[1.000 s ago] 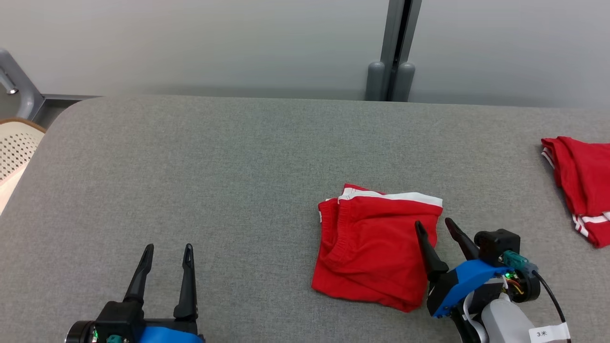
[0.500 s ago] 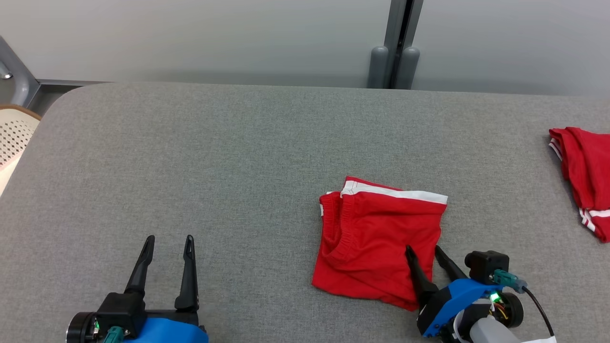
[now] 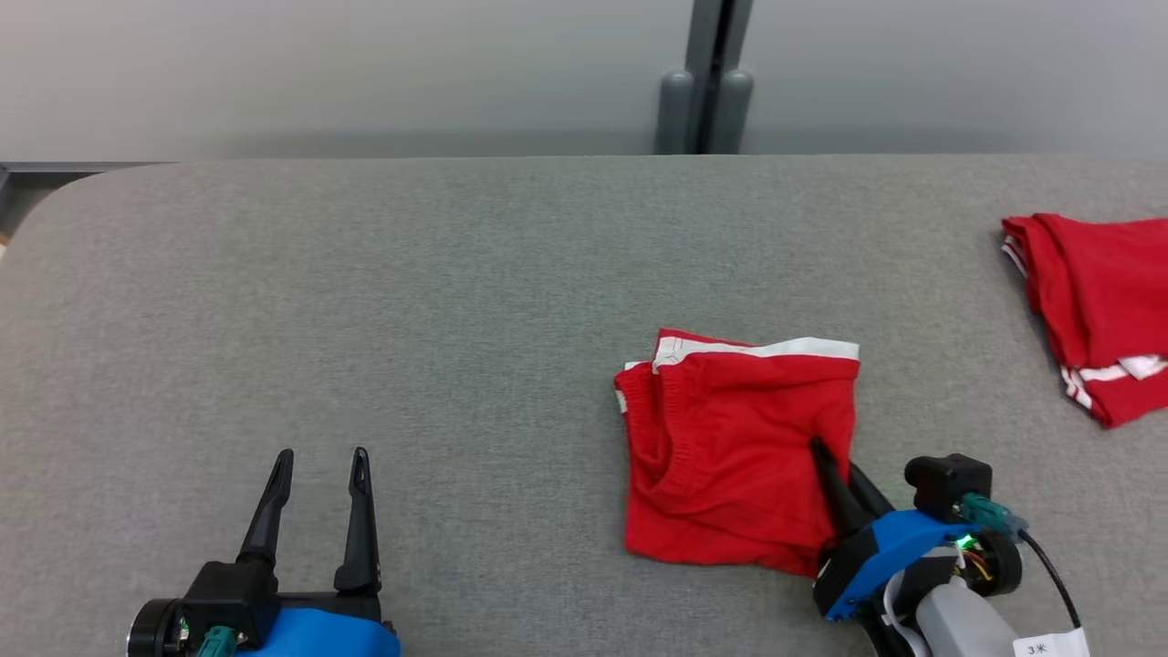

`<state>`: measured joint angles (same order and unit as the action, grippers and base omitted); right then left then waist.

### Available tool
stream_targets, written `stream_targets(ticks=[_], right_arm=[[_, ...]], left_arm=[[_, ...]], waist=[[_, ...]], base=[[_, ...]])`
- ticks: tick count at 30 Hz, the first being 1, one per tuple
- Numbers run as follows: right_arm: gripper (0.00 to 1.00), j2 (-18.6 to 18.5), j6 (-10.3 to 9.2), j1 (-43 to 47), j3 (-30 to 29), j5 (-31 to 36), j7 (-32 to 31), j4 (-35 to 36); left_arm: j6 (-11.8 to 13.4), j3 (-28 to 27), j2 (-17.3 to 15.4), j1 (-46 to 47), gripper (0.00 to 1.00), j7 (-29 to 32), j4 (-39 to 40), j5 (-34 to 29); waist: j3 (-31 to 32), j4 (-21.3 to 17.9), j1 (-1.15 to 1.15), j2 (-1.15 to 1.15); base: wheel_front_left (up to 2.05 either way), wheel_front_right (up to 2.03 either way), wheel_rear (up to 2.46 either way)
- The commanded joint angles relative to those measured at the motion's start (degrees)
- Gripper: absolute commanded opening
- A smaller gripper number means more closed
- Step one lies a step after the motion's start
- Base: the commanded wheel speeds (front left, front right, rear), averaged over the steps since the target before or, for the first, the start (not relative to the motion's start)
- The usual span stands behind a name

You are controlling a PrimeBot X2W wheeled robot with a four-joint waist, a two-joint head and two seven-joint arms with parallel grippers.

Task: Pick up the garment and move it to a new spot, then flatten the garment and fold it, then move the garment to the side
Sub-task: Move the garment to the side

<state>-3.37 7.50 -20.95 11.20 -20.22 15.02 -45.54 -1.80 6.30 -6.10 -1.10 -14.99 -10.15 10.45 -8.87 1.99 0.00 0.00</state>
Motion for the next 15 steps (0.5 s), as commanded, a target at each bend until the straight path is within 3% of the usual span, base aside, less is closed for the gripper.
stream_targets(ticks=[1, 10, 15], right_arm=[[0.00, -1.2, -0.02, 1.1, -0.8, 0.6, 0.2, 0.7], [0.00, -5.9, -0.02, 3.2, -4.7, 2.5, 0.2, 7.3], [0.00, -5.7, -0.02, 3.9, -6.4, 2.3, 0.2, 9.2]], left_arm=[[0.2, 0.1, 0.2, -0.1, 1.00, -0.2, 0.4, 0.0], [0.0, 0.0, -0.2, 3.1, 1.00, -0.2, 2.3, -0.9], [-0.1, -0.1, -1.0, 5.7, 1.00, -0.2, 2.8, -1.6]], waist=[[0.0, -1.2, 0.00, 0.00], [-4.6, -11.3, 0.00, 0.00], [-6.7, -14.9, 0.00, 0.00]], base=[[0.00, 0.00, 0.00], [0.00, 0.00, 0.00], [0.00, 0.00, 0.00]])
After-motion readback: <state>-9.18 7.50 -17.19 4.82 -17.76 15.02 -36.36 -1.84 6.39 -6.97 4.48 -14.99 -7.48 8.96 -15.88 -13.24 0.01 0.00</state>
